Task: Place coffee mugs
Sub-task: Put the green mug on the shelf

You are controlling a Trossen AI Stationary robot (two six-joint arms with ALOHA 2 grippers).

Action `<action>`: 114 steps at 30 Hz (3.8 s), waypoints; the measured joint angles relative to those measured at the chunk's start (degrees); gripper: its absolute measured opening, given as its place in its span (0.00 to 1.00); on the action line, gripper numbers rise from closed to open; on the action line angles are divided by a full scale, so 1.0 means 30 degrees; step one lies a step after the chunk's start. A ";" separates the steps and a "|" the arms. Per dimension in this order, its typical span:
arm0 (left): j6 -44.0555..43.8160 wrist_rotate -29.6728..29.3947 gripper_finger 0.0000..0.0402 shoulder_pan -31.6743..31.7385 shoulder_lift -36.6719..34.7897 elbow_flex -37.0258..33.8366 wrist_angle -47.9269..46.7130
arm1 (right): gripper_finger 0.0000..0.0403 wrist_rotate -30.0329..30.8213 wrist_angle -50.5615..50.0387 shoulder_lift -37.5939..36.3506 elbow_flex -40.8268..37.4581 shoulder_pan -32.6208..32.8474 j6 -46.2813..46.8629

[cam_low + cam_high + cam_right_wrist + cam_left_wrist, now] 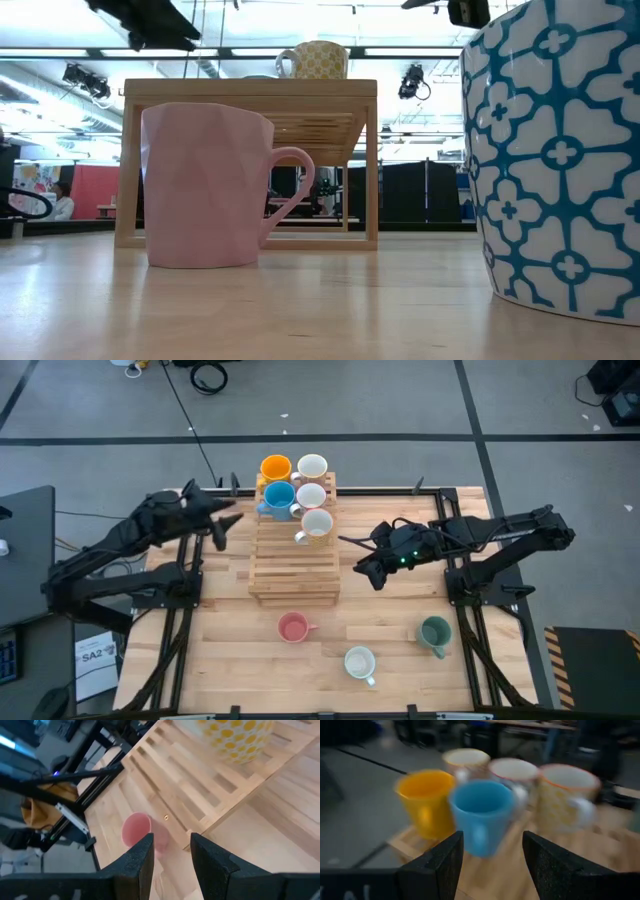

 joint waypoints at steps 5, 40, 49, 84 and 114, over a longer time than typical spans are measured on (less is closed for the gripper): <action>-0.1566 0.1732 0.52 -0.1395 -0.0744 0.0000 -0.1849 | 0.33 -0.0051 -0.0007 0.0000 0.0000 0.1095 -0.0213; -0.2054 0.2587 0.52 -0.4407 -0.0312 0.0000 -0.2237 | 0.33 -0.4204 -1.0534 0.0000 -0.5353 0.8142 -0.3690; -0.2054 0.2580 0.52 -0.4407 -0.0312 0.0000 -0.2234 | 0.33 -0.5077 -1.0499 0.0000 -0.7302 0.8142 -0.3683; -0.2061 0.2580 0.52 -0.4400 -0.0312 0.0000 -0.2226 | 0.06 -0.5966 -0.8598 -0.0015 -0.8794 0.8114 0.3196; -0.2411 0.2588 0.52 -0.5555 0.1962 0.0015 0.0801 | 0.06 -0.4194 -0.6746 0.0000 -0.4166 0.3676 1.2250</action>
